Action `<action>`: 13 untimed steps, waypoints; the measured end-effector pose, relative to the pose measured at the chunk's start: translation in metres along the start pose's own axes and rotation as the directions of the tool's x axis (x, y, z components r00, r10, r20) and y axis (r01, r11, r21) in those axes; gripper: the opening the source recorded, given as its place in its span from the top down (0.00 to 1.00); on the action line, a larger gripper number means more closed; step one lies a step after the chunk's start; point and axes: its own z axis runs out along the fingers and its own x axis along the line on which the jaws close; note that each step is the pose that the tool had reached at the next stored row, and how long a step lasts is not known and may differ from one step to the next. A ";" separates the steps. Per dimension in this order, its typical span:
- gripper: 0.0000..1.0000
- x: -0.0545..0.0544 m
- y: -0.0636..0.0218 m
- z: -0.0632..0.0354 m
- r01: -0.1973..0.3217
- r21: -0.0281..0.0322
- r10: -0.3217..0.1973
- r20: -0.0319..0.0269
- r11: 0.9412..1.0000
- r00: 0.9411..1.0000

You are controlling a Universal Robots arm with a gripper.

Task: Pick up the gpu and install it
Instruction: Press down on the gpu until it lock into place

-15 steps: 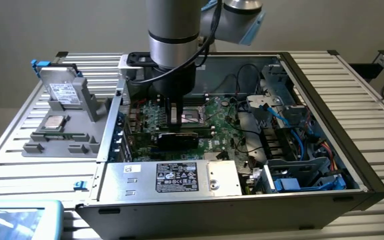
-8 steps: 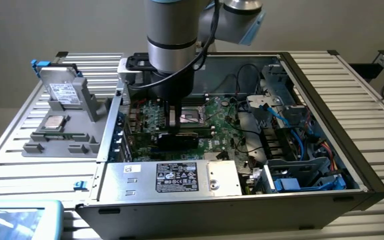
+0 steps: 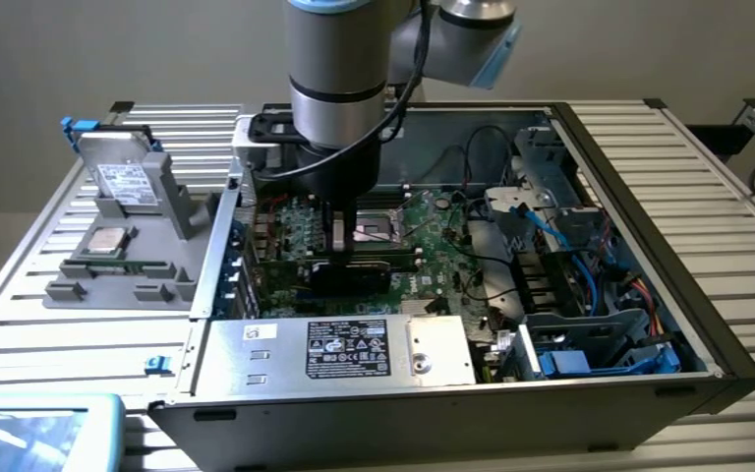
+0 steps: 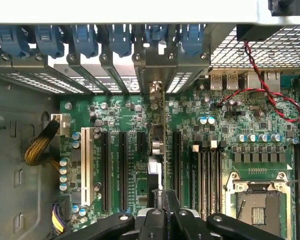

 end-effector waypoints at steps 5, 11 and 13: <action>0.88 0.000 0.0019 -0.0137 0.000 -0.013 0.000 -0.002 1.000 1.000; 0.88 0.000 0.0037 -0.0225 0.000 -0.026 0.000 -0.002 1.000 1.000; 0.88 0.000 0.0037 -0.0226 0.000 -0.026 0.000 -0.002 1.000 1.000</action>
